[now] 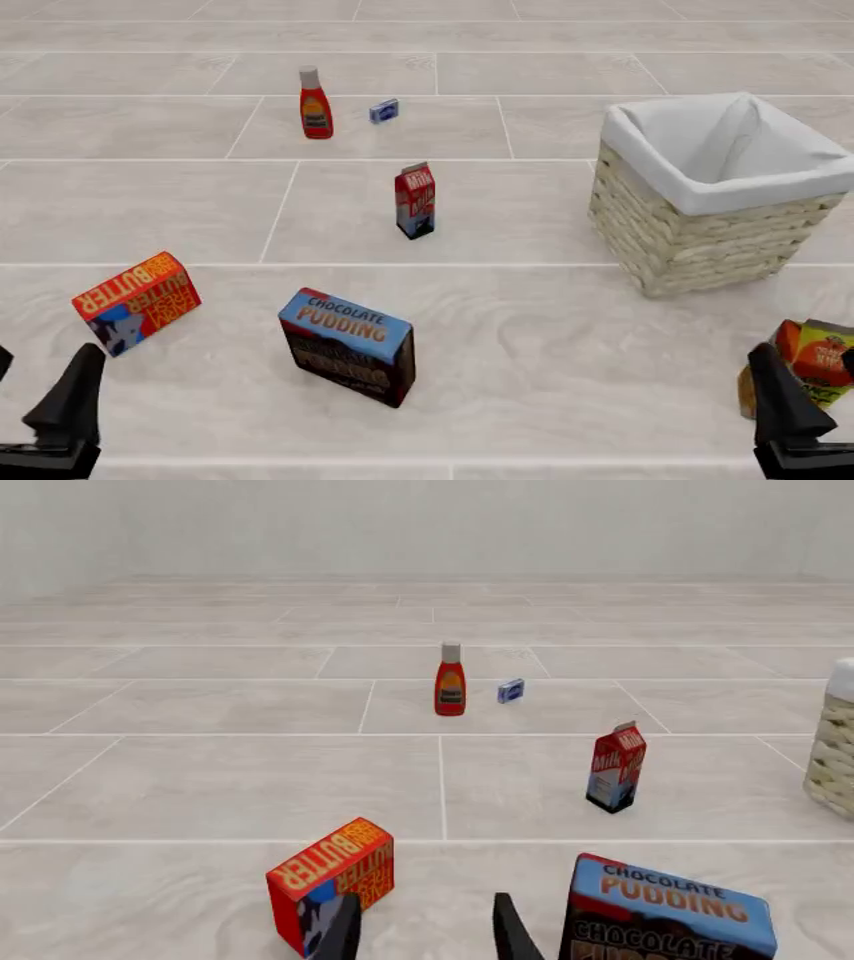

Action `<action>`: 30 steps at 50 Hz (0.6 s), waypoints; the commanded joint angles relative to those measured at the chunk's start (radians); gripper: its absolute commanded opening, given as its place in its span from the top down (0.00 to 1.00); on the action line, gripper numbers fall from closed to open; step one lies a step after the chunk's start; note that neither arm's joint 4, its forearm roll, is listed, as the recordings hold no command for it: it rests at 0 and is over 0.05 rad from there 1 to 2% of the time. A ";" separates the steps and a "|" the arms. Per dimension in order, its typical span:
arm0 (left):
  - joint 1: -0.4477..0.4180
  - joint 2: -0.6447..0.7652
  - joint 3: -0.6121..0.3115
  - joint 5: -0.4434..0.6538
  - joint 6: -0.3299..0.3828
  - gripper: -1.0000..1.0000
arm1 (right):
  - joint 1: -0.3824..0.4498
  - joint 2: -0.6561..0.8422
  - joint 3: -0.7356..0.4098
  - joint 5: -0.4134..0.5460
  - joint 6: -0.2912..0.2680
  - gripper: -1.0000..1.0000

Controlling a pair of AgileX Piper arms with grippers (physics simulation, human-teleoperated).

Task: Pick the milk and place it in the basket.

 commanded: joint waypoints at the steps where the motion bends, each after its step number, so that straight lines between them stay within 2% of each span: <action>1: 0.000 0.005 -0.003 -0.001 0.000 0.00 | 0.010 0.002 -0.006 0.004 -0.025 0.00; 10: 0.000 0.005 -0.003 -0.001 0.000 0.00 | 0.069 0.035 -0.053 0.016 -0.058 0.00; 15: 0.000 0.005 -0.003 -0.001 0.000 0.00 | 0.093 0.127 -0.086 -0.027 -0.069 0.00; 16: 0.000 0.005 -0.003 -0.001 0.000 0.00 | 0.098 0.150 -0.099 -0.038 -0.099 0.00; 19: 0.000 0.005 -0.003 -0.001 0.000 0.00 | 0.124 0.224 -0.143 -0.068 -0.135 0.00; 21: 0.000 0.004 -0.003 -0.001 0.000 0.00 | 0.142 0.234 -0.160 -0.065 -0.130 0.00; 23: 0.000 0.004 -0.003 -0.001 0.000 0.00 | 0.201 0.331 -0.213 -0.087 -0.115 0.00; 24: 0.000 0.004 -0.003 -0.001 0.000 0.00 | 0.201 0.333 -0.213 -0.089 -0.115 0.00; 27: 0.000 0.005 -0.003 -0.001 0.000 0.00 | 0.252 0.392 -0.251 -0.111 -0.160 0.00; 30: 0.000 0.005 -0.003 -0.001 0.000 0.00 | 0.280 0.491 -0.309 -0.113 -0.119 0.00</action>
